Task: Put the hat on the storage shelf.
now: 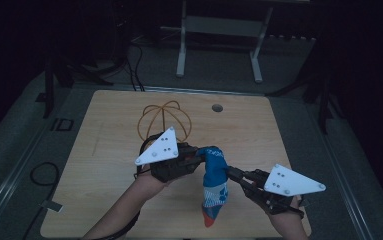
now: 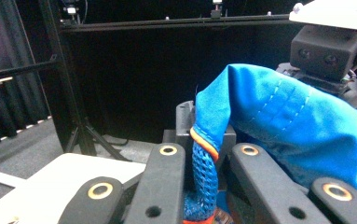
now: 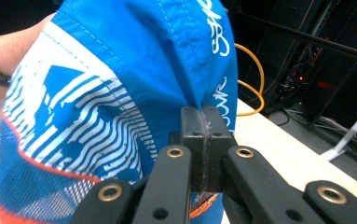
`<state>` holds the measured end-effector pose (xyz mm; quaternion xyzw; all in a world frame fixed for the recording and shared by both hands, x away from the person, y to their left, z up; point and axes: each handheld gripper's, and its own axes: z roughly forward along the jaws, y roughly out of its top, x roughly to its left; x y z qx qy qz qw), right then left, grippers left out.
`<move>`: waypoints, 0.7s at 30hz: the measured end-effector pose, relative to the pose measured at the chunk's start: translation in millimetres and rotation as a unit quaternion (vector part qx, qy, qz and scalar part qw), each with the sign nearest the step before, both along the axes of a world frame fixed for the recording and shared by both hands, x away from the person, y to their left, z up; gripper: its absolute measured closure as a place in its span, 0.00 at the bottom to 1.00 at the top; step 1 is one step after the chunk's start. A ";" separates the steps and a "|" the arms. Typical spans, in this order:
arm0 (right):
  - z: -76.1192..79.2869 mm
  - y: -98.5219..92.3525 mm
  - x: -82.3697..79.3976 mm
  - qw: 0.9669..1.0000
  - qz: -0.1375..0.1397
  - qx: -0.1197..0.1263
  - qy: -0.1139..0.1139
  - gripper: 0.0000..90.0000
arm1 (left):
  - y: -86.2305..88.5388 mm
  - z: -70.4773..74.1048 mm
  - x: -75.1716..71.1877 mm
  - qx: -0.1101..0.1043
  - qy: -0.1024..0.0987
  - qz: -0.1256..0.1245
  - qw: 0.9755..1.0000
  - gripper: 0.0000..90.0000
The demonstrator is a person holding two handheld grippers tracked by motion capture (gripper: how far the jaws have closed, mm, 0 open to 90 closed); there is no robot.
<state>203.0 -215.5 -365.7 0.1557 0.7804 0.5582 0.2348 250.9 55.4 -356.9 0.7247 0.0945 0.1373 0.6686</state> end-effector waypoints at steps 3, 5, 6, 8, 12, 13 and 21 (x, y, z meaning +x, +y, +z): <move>2.6 -1.4 -2.3 1.000 -0.009 -0.001 -0.004 1.00 | 0.9 -0.8 0.3 0.003 0.001 0.001 1.000 0.97; 3.2 -2.1 -2.4 1.000 -0.012 0.000 -0.003 1.00 | 1.4 -1.2 0.3 0.006 0.002 0.000 1.000 0.97; 4.7 -3.7 -2.2 1.000 -0.015 0.001 -0.005 1.00 | 2.1 -1.2 0.2 0.009 0.002 0.002 1.000 0.97; 6.1 -5.5 -1.9 1.000 -0.019 0.003 -0.007 1.00 | 4.0 -1.2 0.0 0.014 0.003 0.007 1.000 0.96; 8.4 -8.5 -0.4 1.000 -0.026 0.010 -0.006 1.00 | 10.2 -2.2 -0.5 0.021 0.009 0.006 1.000 0.93; 9.3 -9.2 0.0 0.999 -0.029 0.011 -0.008 1.00 | 11.9 -2.6 -0.9 0.025 0.011 0.004 1.000 0.93; 21.5 -12.3 3.6 0.999 -0.041 0.014 -0.019 1.00 | 34.8 -7.0 -9.4 0.048 0.008 0.038 0.998 0.56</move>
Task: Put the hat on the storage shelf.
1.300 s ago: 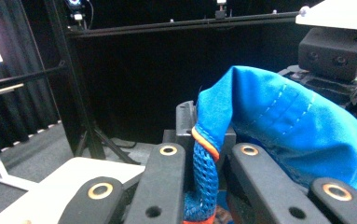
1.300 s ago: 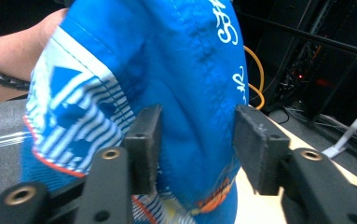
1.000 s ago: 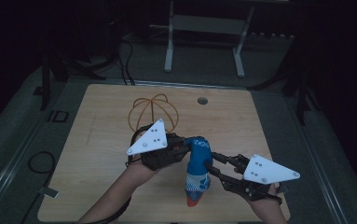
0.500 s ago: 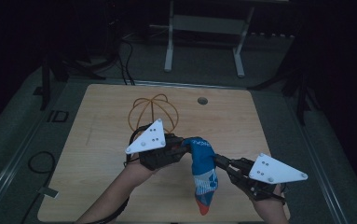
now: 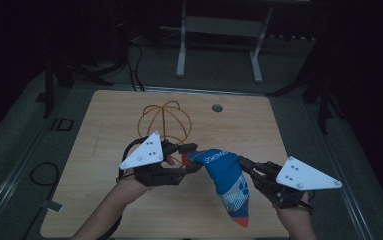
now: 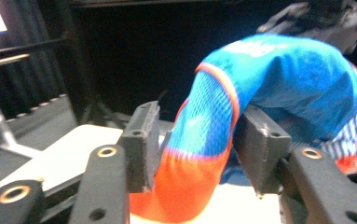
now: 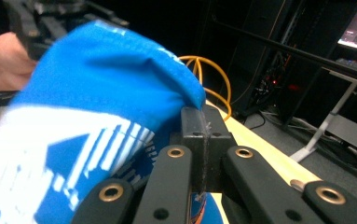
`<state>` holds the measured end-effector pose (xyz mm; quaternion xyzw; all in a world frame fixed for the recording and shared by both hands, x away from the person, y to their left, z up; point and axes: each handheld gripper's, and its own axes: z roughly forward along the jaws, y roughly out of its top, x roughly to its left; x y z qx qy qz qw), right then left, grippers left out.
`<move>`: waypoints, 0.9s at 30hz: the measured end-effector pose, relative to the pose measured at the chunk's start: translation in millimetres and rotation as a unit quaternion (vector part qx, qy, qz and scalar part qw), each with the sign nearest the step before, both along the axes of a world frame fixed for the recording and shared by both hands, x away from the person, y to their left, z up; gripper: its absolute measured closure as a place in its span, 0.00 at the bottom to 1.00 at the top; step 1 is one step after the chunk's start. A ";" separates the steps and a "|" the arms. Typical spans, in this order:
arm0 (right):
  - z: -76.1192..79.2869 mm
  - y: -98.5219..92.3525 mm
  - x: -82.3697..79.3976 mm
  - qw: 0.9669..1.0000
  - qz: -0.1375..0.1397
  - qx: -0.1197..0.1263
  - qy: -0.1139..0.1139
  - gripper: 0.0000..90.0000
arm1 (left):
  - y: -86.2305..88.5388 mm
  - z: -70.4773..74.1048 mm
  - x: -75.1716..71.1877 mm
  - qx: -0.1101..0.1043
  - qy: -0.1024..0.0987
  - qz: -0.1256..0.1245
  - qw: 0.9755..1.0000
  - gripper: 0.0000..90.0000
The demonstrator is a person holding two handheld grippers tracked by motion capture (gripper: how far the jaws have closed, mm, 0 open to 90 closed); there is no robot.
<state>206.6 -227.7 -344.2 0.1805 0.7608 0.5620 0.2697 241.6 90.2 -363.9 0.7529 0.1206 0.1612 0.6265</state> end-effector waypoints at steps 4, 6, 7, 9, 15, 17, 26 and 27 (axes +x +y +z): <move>6.5 -0.3 2.7 1.000 -0.009 0.005 -0.007 1.00 | 19.3 -3.5 -3.7 -0.008 0.004 0.023 1.000 0.53; 9.3 -0.3 4.6 1.000 -0.015 0.006 -0.010 1.00 | 27.6 -8.0 -6.2 -0.006 0.006 0.042 0.999 0.52; 11.6 0.1 6.8 1.000 -0.016 0.007 -0.011 1.00 | 31.6 -11.3 -8.1 -0.008 0.010 0.045 0.999 0.50; 15.3 2.1 9.5 1.000 -0.025 0.003 -0.017 1.00 | 37.6 -19.7 -12.8 -0.004 0.009 0.059 0.998 0.47; 29.4 9.6 24.5 0.999 -0.041 -0.002 -0.031 1.00 | 57.2 -50.5 -25.9 -0.001 0.024 0.103 0.994 0.27; 35.5 12.8 31.7 0.999 -0.043 0.001 -0.032 1.00 | 65.4 -65.8 -30.0 -0.004 0.034 0.131 0.991 0.17; 54.0 38.5 67.0 0.998 -0.055 -0.008 -0.033 1.00 | 88.4 -117.6 -42.3 0.040 0.037 0.247 0.967 0.00; 58.7 52.1 85.2 0.998 -0.058 -0.013 -0.026 1.00 | 94.0 -135.4 -47.7 0.031 0.038 0.277 0.960 0.00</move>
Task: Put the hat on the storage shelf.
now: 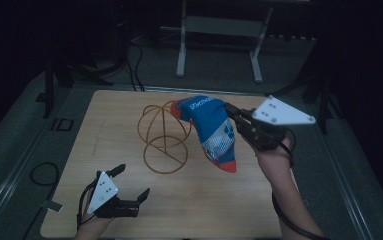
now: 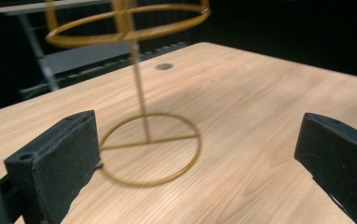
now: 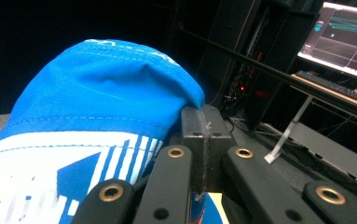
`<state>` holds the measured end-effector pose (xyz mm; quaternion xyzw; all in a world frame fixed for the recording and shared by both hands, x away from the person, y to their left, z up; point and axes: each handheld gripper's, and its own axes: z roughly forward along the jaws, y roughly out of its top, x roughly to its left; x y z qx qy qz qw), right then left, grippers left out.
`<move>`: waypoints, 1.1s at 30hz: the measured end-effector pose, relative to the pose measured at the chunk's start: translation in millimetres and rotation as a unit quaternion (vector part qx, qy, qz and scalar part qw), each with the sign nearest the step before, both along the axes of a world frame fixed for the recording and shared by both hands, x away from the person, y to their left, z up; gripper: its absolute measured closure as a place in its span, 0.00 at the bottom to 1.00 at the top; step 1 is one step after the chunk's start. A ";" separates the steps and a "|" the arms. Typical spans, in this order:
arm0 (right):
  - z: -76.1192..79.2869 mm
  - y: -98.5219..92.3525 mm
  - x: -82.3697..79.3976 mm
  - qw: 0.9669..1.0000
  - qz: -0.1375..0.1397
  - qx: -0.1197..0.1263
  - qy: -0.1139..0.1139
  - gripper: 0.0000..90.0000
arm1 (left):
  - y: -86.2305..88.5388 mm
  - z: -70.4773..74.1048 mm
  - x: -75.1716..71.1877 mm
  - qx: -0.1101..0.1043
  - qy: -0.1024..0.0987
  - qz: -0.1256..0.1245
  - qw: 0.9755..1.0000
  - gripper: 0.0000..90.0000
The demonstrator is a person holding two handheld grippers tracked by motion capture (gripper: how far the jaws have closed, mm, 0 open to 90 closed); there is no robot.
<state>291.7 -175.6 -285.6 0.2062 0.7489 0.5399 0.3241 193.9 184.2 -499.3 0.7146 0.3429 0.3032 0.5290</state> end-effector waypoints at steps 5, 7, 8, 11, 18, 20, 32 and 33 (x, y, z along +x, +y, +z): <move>5.6 19.1 19.8 1.000 -0.002 -0.004 0.005 1.00 | 5.6 -13.8 -3.3 -0.014 0.010 0.014 1.000 0.00; 9.1 32.7 31.2 1.000 -0.002 -0.007 0.009 1.00 | 10.4 -24.1 -5.4 -0.021 0.020 0.029 0.999 0.01; 9.9 36.8 34.2 1.000 -0.001 -0.008 0.011 1.00 | 11.1 -25.3 -5.8 -0.021 0.021 0.031 0.999 0.01; 12.3 54.1 44.7 1.000 -0.001 -0.016 0.013 1.00 | 12.1 -26.3 -7.0 -0.022 0.019 0.033 0.999 0.01; 9.9 95.0 62.9 0.999 0.011 -0.036 0.033 1.00 | 15.8 -28.3 -7.0 -0.030 0.021 0.034 0.999 0.01; 8.9 107.1 65.4 0.998 0.019 -0.042 0.037 1.00 | 16.4 -29.1 -7.1 -0.032 0.023 0.032 0.999 0.01; -12.3 141.5 78.6 0.994 0.037 -0.081 0.067 1.00 | 18.8 -31.3 -8.4 -0.038 0.027 0.025 0.999 0.01; -13.5 142.1 78.9 0.994 0.038 -0.083 0.067 1.00 | 18.7 -31.4 -8.4 -0.040 0.026 0.025 0.999 0.01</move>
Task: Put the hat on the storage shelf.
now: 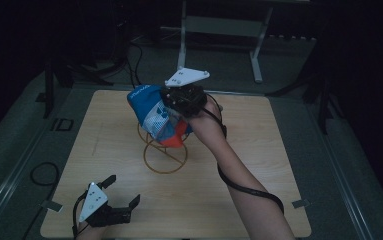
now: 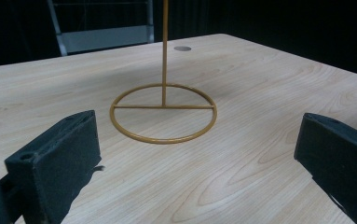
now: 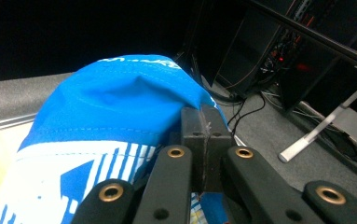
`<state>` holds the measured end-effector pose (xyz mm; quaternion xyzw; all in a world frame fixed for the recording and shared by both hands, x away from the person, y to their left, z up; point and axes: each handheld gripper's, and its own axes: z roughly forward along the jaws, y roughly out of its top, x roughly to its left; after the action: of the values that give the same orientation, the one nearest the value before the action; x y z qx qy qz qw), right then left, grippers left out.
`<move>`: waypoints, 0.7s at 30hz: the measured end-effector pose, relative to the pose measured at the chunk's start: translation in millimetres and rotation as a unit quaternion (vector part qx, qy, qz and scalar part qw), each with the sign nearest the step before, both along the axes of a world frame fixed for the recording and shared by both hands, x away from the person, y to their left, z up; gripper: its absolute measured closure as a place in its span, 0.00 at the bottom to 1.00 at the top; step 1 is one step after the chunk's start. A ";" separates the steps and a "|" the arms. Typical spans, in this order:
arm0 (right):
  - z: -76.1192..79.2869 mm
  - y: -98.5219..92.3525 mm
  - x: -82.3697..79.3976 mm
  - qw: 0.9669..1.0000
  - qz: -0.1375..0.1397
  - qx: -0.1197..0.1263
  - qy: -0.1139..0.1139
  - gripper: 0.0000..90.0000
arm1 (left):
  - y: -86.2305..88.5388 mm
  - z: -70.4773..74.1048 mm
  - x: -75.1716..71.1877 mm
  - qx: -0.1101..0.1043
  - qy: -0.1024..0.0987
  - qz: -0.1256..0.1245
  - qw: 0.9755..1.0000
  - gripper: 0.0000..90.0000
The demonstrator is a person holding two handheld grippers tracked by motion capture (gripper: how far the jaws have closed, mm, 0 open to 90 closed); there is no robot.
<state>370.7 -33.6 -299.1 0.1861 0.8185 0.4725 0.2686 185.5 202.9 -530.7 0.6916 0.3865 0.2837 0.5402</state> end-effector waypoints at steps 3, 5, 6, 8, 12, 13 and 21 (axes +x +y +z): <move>-4.2 1.7 1.8 1.000 0.001 -0.007 0.003 1.00 | -0.5 -0.3 0.2 0.005 0.002 -0.002 1.000 0.01; -6.8 2.1 2.7 1.000 0.001 -0.008 0.007 1.00 | -0.9 -0.3 0.2 0.006 0.002 -0.004 1.000 0.01; -8.4 2.0 3.3 1.000 0.001 -0.013 0.008 1.00 | -1.3 -0.3 0.2 0.008 0.002 -0.005 1.000 0.01; -12.3 1.1 4.5 1.000 0.000 -0.016 0.011 1.00 | -2.0 -0.6 -0.1 0.007 0.002 -0.008 1.000 0.01; -22.3 -2.5 7.1 0.999 -0.001 -0.025 0.022 1.00 | -2.2 -1.7 0.3 0.009 0.005 -0.009 1.000 0.01; -24.6 -4.2 7.6 0.999 -0.002 -0.026 0.024 1.00 | -2.3 -1.9 0.4 0.009 0.005 -0.008 1.000 0.01; -35.5 -14.1 12.3 0.999 0.003 -0.025 0.041 1.00 | -2.8 -4.3 1.7 0.007 0.012 -0.011 1.000 0.01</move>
<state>383.0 -47.6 -334.6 0.1961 0.8410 0.4444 0.2382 187.2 200.1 -535.0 0.7030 0.3831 0.2726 0.5336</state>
